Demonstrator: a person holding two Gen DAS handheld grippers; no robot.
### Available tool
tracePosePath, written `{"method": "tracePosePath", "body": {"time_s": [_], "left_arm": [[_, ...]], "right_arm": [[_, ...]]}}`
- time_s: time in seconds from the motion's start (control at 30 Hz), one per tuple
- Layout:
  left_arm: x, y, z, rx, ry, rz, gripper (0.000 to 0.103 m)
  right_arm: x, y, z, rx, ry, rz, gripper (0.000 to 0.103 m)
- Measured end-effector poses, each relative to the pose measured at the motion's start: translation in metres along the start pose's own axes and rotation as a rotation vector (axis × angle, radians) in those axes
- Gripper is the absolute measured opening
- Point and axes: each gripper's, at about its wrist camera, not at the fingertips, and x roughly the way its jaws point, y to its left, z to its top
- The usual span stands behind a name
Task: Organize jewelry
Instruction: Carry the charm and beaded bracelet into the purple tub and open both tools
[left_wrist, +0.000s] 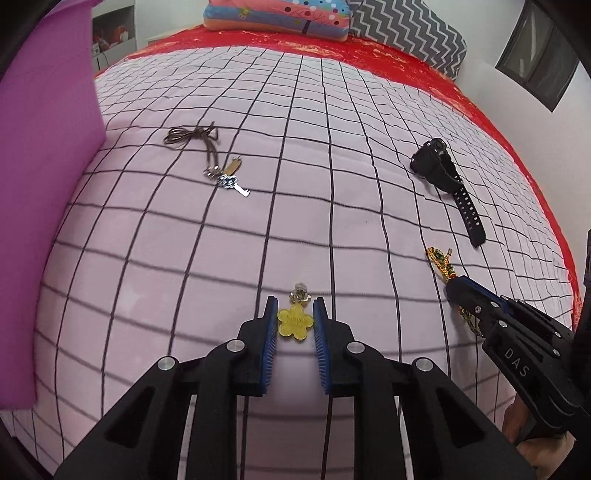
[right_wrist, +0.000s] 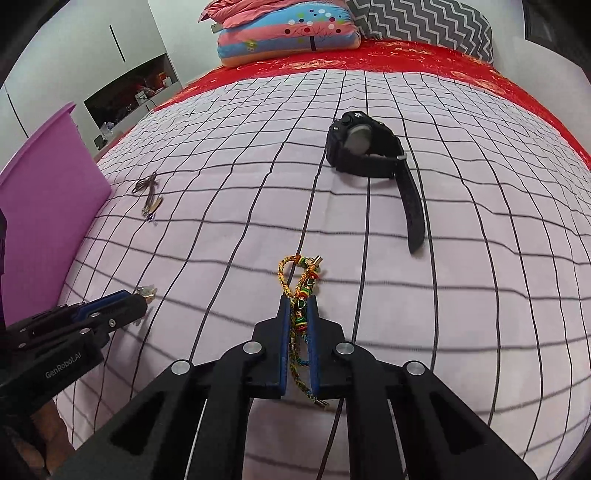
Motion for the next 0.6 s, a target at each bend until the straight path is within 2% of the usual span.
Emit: {"method": "tracePosePath", "body": {"time_s": [0.23, 0.6], "left_arm": [[-0.048, 0.011, -0.017, 0.0, -0.047, 0.009, 0.019], [-0.127, 0.026, -0.02, 0.007, -0.154, -0.01, 0.019]], "right_arm": [[-0.034, 0.016, -0.015, 0.002, -0.017, 0.034, 0.009], [-0.102, 0.069, -0.013, -0.048, -0.119, 0.104, 0.009]]}}
